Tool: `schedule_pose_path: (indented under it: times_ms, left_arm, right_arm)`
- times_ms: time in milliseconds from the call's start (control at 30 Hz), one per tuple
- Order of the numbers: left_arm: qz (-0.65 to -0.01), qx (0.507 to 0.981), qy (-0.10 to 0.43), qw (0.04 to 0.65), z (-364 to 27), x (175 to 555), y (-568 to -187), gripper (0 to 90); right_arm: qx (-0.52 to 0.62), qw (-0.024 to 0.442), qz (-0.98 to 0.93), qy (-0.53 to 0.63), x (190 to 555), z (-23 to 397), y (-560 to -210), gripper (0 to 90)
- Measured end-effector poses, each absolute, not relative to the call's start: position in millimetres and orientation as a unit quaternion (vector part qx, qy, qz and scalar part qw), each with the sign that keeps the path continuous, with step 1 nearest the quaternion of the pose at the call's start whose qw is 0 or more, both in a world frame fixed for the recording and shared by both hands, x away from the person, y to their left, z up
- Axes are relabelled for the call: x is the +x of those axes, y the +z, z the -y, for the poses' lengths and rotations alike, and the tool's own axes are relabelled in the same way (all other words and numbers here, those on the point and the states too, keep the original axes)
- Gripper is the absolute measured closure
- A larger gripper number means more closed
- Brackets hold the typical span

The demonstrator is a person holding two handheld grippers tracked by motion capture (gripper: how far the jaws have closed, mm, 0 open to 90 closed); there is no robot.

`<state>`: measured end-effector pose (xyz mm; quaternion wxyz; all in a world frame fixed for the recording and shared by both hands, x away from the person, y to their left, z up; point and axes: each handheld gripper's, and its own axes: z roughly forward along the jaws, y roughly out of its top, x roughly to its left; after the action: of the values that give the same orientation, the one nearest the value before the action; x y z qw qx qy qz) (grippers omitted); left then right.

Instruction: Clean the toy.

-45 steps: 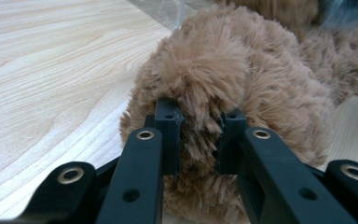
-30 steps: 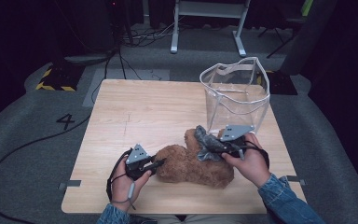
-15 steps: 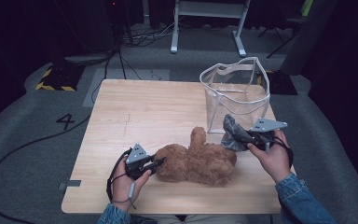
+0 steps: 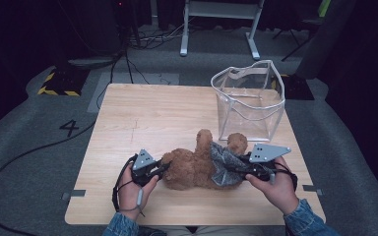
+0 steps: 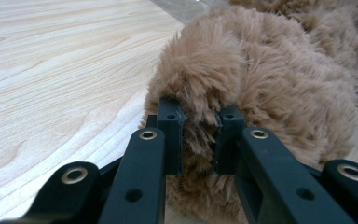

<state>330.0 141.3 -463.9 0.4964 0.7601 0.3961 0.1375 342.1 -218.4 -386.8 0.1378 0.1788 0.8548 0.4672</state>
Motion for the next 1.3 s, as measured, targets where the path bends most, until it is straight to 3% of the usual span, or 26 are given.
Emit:
schedule_pose_path:
  times_ms: [200, 433, 633, 733, 767, 833, 1000, 1300]
  left_arm:
    - [-0.396, 0.763, 0.141, 0.492, -138, 329, -463, 78.0]
    - [-0.400, 0.760, 0.142, 0.492, -139, 328, -463, 77.9]
    - [-0.402, 0.757, 0.139, 0.496, -141, 329, -463, 77.5]
    - [-0.401, 0.756, 0.138, 0.498, -141, 330, -463, 77.4]
    - [-0.402, 0.755, 0.138, 0.499, -141, 330, -463, 77.3]
    - [-0.403, 0.755, 0.139, 0.499, -141, 330, -463, 77.3]
    - [-0.406, 0.752, 0.135, 0.501, -142, 332, -463, 77.2]
    - [-0.406, 0.754, 0.142, 0.497, -143, 334, -462, 77.3]
  right_arm:
    - [0.234, 0.156, -0.851, 0.444, 352, 258, -411, 71.4]
    - [0.253, 0.181, -0.875, 0.371, 358, 278, -444, 71.2]
    - [0.297, 0.211, -0.868, 0.339, 367, 314, -451, 70.4]
    - [0.328, 0.224, -0.851, 0.343, 372, 328, -452, 62.8]
    - [0.340, 0.224, -0.849, 0.336, 376, 333, -454, 49.1]
    - [0.352, 0.228, -0.843, 0.338, 377, 334, -454, 37.3]
    - [0.333, 0.241, -0.833, 0.369, 363, 326, -437, 33.9]
    - [0.230, 0.176, -0.864, 0.411, 322, 294, -431, 37.3]
